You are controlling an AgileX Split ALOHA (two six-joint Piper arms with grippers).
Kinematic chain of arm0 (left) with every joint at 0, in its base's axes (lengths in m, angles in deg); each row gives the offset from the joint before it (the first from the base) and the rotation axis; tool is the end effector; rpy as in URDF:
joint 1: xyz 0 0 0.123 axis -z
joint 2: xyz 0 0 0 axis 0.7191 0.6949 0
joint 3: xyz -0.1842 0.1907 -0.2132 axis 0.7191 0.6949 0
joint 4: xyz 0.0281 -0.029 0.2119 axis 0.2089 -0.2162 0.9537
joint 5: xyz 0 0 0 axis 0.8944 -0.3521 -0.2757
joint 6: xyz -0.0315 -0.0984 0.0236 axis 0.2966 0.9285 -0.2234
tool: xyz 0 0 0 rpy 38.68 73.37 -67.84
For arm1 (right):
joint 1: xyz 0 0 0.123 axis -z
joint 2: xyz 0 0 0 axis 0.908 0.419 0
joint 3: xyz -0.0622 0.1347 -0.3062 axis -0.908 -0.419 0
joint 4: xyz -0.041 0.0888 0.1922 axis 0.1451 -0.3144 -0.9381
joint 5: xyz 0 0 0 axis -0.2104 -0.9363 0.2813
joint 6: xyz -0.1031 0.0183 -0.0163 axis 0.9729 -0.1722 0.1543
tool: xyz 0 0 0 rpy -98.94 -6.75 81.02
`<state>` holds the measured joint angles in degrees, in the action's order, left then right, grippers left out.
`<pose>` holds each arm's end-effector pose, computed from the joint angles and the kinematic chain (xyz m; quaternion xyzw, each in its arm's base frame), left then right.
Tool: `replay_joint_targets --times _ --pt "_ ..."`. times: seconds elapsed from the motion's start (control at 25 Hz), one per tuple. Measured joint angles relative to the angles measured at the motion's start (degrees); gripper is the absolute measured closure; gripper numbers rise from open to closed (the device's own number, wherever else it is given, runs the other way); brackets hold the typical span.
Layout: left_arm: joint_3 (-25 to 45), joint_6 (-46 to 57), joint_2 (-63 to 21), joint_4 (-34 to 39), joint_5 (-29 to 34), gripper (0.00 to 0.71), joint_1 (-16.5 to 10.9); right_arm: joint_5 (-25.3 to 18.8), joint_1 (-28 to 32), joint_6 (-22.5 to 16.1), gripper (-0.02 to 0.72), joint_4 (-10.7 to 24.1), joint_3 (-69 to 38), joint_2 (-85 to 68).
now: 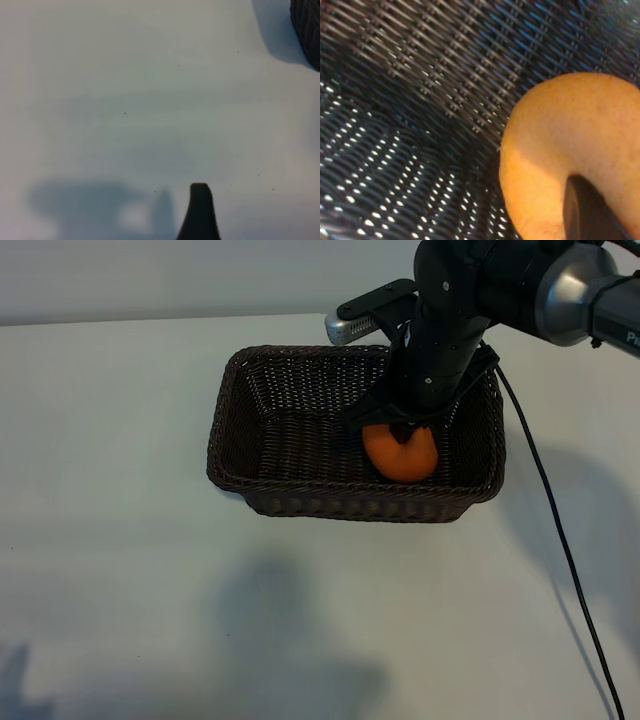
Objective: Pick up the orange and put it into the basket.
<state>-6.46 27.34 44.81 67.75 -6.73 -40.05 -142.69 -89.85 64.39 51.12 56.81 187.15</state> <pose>-0.0815 0.0106 0.2491 0.0413 0.8584 -0.0172 0.5110 0.3810 0.1799 0.2559 -0.1800 0.9754 0.0531 0.1155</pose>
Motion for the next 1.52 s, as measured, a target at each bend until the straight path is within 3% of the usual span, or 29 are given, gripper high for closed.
replay_joint_targets --times 0.24,0.36,0.48,0.68,0.76,1.0,1.32,1.52 --pt "0.00 0.00 0.00 0.00 0.00 0.127 0.00 -0.32 0.00 0.05 0.626 0.01 0.00 1.83" --pt "0.00 -0.34 0.00 0.00 0.00 0.127 0.00 -0.81 0.00 0.00 0.573 0.01 0.00 2.20" --pt "0.00 -0.34 0.00 0.00 0.00 0.127 0.00 -1.85 0.00 -0.05 0.420 0.01 0.44 2.20" --pt "0.00 -0.34 0.00 0.00 0.00 0.127 0.00 -3.27 0.00 -0.05 0.060 0.01 0.68 2.20" --pt "0.00 -0.34 0.00 0.00 0.00 0.127 0.00 -4.00 0.00 0.01 0.009 0.01 0.68 2.20" --pt "0.00 -0.34 0.00 0.00 0.00 0.127 0.00 -5.77 0.00 0.01 0.032 -0.10 1.40 1.96" --pt "0.00 -0.34 0.00 0.00 0.00 0.127 0.00 -13.44 0.00 -0.11 0.090 -0.16 10.26 0.55" --pt "0.00 -0.34 0.00 0.00 0.00 0.128 0.00 -13.97 0.00 -0.11 0.099 -0.20 16.55 0.17"
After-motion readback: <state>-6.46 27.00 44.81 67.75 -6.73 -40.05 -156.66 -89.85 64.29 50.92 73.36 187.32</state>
